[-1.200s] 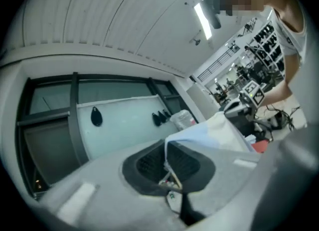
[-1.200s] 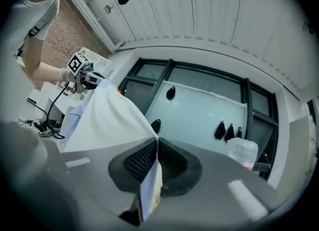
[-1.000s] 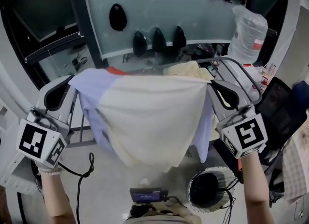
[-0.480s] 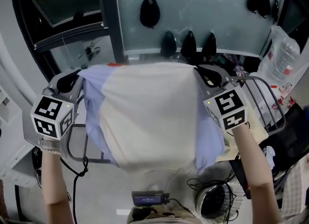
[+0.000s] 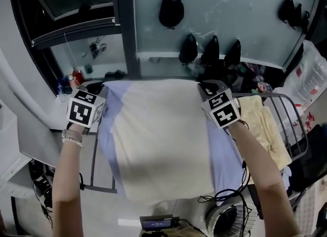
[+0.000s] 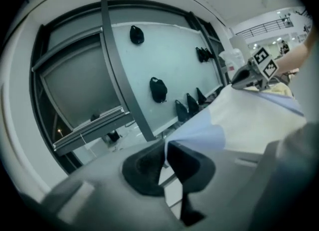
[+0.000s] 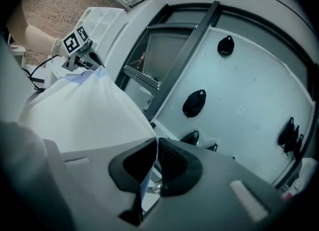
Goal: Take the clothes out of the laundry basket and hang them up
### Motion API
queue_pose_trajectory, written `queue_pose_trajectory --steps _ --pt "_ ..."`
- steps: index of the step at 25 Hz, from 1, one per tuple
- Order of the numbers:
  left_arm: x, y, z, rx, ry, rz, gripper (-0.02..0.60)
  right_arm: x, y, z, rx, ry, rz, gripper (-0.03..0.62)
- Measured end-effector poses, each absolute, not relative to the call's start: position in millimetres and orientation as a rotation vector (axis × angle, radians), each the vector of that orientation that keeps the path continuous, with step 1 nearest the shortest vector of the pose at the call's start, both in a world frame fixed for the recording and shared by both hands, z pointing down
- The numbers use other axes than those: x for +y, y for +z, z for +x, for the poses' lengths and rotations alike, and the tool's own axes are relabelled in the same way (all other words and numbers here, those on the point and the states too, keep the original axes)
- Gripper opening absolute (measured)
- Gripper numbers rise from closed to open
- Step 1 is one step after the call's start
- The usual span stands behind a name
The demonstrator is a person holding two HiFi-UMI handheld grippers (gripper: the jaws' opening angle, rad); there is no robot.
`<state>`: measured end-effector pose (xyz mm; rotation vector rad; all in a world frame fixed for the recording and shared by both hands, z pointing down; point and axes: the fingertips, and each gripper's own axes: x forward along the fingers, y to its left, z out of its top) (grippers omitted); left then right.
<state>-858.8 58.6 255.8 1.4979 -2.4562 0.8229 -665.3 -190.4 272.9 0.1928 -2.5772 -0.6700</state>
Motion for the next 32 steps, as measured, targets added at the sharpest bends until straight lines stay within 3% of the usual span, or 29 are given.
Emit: queue_pose_trajectory --steps 6,14,17,20,23,25,28,29,32 --pt "34 269 -911 -2.505 0.693 1.406 0.009 -212 283 -716 -2.575 -0.693 0.282 0.012" --pt "25 409 -914 -2.237 0.87 1.336 0.019 -211 410 -731 -2.368 -0.593 0.158 0.015" --pt "24 435 -905 -2.14 0.88 1.35 0.093 -207 428 -732 -2.354 -0.535 0.122 0.03" --pt "31 444 -891 -2.055 0.819 1.369 0.201 -197 431 -729 -2.383 -0.441 0.063 0.135" --pt "39 426 -885 -2.1 0.776 1.373 0.23 -193 414 -723 -2.458 -0.328 0.055 0.19" --pt "39 407 -878 -2.15 0.792 1.381 0.211 -194 390 -718 -2.544 -0.255 0.081 0.19" --pt "37 377 -860 -2.219 0.787 1.419 0.088 -191 350 -703 -2.662 -0.18 0.12 0.187" --pt "39 369 -854 -2.231 0.786 1.431 0.038 -190 338 -697 -2.689 -0.179 0.132 0.16" --pt "50 352 -840 -2.248 0.818 1.413 -0.006 -184 305 -672 -2.746 -0.214 0.171 0.028"
